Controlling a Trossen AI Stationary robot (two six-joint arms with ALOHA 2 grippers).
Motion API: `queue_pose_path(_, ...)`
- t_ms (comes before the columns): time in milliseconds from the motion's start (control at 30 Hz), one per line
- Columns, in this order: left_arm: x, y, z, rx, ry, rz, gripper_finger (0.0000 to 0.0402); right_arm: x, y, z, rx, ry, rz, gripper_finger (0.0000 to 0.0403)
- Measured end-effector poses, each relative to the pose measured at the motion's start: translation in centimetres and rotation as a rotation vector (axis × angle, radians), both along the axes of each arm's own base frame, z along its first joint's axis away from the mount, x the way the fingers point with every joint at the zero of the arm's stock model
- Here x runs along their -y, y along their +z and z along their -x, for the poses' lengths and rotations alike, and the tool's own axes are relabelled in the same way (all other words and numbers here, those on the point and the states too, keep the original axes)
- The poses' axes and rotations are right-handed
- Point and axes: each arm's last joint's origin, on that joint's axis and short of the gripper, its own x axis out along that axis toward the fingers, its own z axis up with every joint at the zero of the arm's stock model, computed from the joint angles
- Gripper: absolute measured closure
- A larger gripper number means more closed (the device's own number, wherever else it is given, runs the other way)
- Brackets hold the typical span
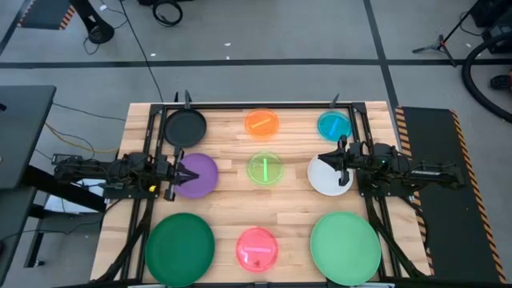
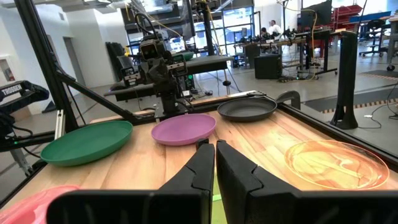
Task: Stack plastic plates
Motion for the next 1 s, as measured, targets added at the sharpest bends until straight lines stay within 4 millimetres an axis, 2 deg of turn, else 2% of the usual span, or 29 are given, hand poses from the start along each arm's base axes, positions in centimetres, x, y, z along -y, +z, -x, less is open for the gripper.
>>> queue_pose_path(167,0.0,0.0,0.0,0.0,0.0,0.0,0.0375,0.0,0.0,0.0,0.002,-0.003,0.0,0.0376)
queue_pose_path(300,0.0,0.0,0.0,0.0,0.0,0.0,0.0375,0.3,0.7,0.1,0.065,-0.118,0.042,0.0376)
queue_pose_path(367,0.0,0.0,0.0,0.0,0.0,0.0,0.0375,0.3,1.5,0.2,0.162,-0.122,-0.032,0.0376)
queue_pose_path(500,0.0,0.0,0.0,0.0,0.0,0.0,0.0375,0.2,3.1,0.7,0.393,-0.014,-0.331,0.0376)
queue_pose_path(567,0.0,0.0,0.0,0.0,0.0,0.0,0.0375,0.1,3.8,1.0,0.496,0.028,-0.426,0.0376)
queue_pose_path(667,0.0,0.0,0.0,0.0,0.0,0.0,0.0375,0.1,4.7,1.5,0.603,0.04,-0.45,0.0376)
queue_pose_path(767,0.0,0.0,0.0,0.0,0.0,0.0,0.0375,0.4,5.4,2.1,0.707,-0.083,-0.383,0.0376)
queue_pose_path(867,0.0,0.0,0.0,0.0,0.0,0.0,0.0375,0.5,5.3,2.1,0.703,-0.14,-0.38,0.0376)
queue_pose_path(1000,0.0,0.0,0.0,0.0,0.0,0.0,0.0375,0.3,4.7,1.6,0.606,-0.067,-0.353,0.0376)
